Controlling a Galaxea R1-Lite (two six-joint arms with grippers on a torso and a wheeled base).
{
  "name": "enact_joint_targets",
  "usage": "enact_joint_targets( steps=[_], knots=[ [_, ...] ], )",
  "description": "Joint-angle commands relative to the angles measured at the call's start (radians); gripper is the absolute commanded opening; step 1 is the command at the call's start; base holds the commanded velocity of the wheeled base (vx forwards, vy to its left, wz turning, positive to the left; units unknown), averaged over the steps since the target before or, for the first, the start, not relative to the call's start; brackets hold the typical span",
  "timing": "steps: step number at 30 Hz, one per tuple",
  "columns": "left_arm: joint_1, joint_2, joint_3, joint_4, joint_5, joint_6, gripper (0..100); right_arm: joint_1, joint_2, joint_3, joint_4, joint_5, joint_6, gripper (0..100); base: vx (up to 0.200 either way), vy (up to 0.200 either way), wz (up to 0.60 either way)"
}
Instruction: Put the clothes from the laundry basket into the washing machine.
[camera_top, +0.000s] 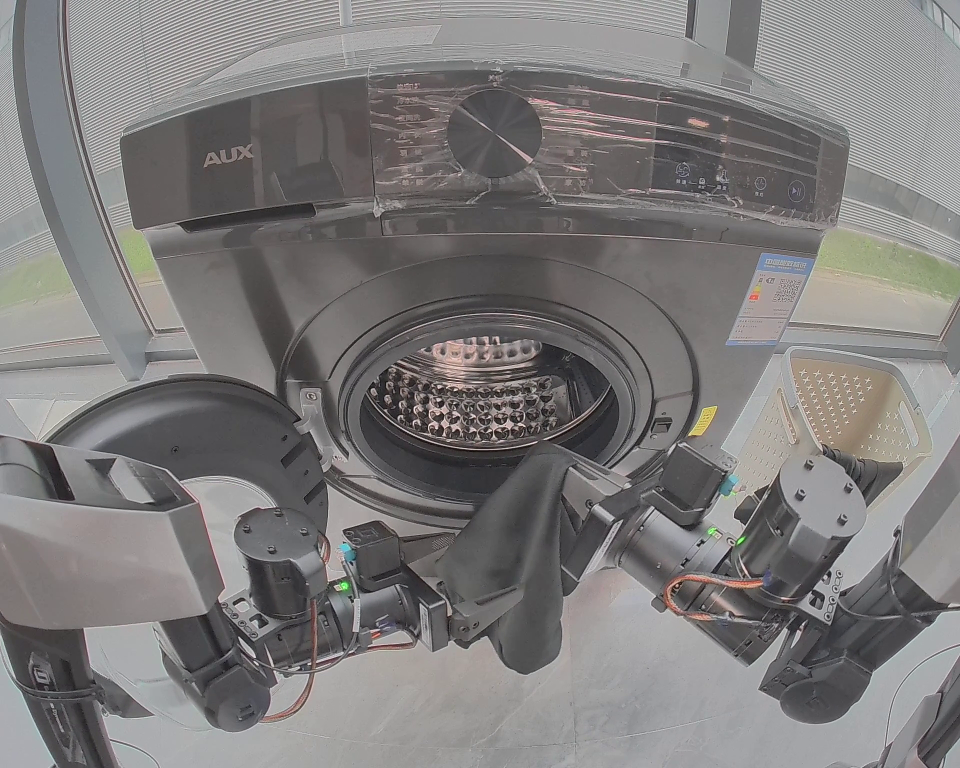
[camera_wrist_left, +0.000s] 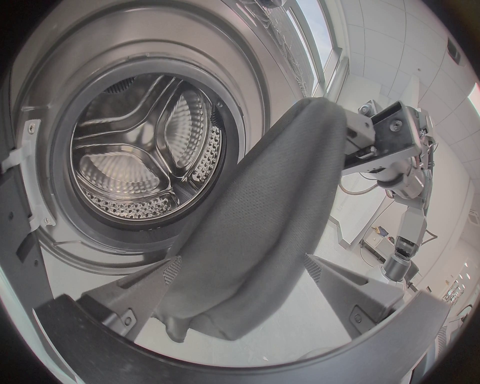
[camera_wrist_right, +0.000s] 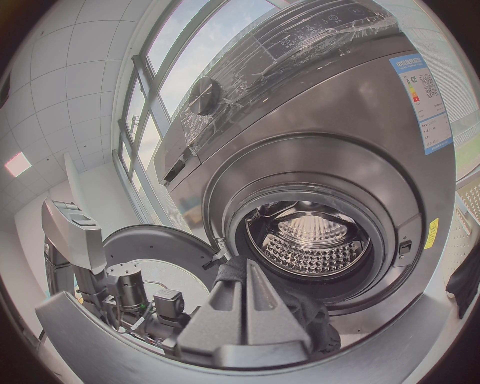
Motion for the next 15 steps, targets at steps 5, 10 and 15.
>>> enact_joint_targets(
  steps=[5, 10, 15],
  knots=[
    [-0.010, 0.090, -0.075, -0.007, 0.000, -0.007, 100, 0.027, 0.000, 0.004, -0.004, 0.000, 0.001, 0, 0.000, 0.000, 0.00],
    [-0.016, 0.108, -0.082, -0.007, -0.003, -0.003, 100, 0.036, 0.000, 0.002, -0.004, -0.002, 0.001, 0, 0.000, 0.000, 0.00],
    [-0.025, 0.157, -0.101, -0.007, 0.000, 0.008, 100, 0.046, 0.000, 0.002, -0.004, -0.002, 0.001, 0, 0.000, 0.000, 0.00]
  ],
)
